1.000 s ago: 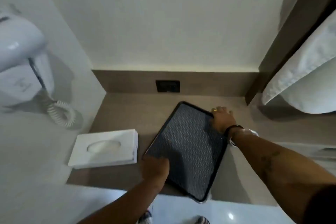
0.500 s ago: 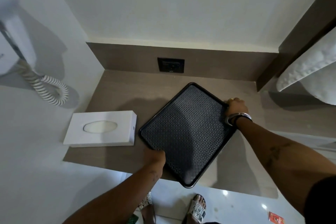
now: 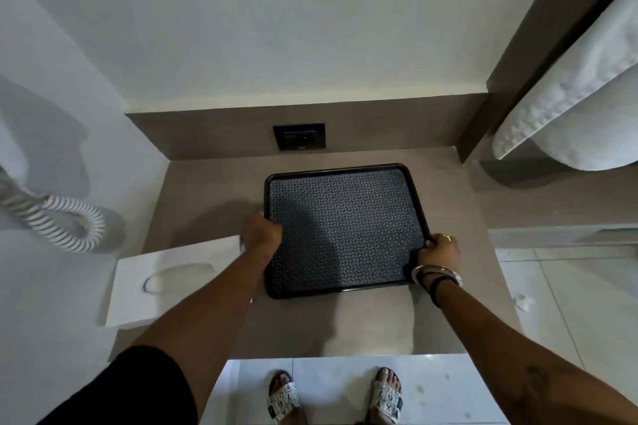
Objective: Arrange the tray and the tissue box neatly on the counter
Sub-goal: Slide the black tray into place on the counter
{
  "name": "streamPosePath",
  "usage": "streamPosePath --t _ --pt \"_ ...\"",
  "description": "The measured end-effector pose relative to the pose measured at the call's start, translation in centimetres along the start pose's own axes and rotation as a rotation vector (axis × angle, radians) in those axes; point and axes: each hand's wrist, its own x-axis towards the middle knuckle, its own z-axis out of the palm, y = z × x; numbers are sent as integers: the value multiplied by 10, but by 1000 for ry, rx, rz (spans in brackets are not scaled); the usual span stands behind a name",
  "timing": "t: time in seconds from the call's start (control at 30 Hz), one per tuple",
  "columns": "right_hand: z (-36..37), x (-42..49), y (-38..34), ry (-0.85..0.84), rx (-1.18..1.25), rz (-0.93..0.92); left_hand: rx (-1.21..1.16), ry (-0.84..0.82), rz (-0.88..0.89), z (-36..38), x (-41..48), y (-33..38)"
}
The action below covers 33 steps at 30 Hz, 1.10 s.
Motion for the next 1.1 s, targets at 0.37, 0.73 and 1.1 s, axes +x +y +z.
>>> streamPosePath --t 0.37,0.73,1.1 --pt "3 -14 8 36 -83 -42 68 -54 12 11 30 -5" --pt "-2 -58 17 46 -401 -442 473 123 521 38 -57 -31" --pt "47 -97 40 -248 -667 -672 855 -190 833 51 -91 -115"
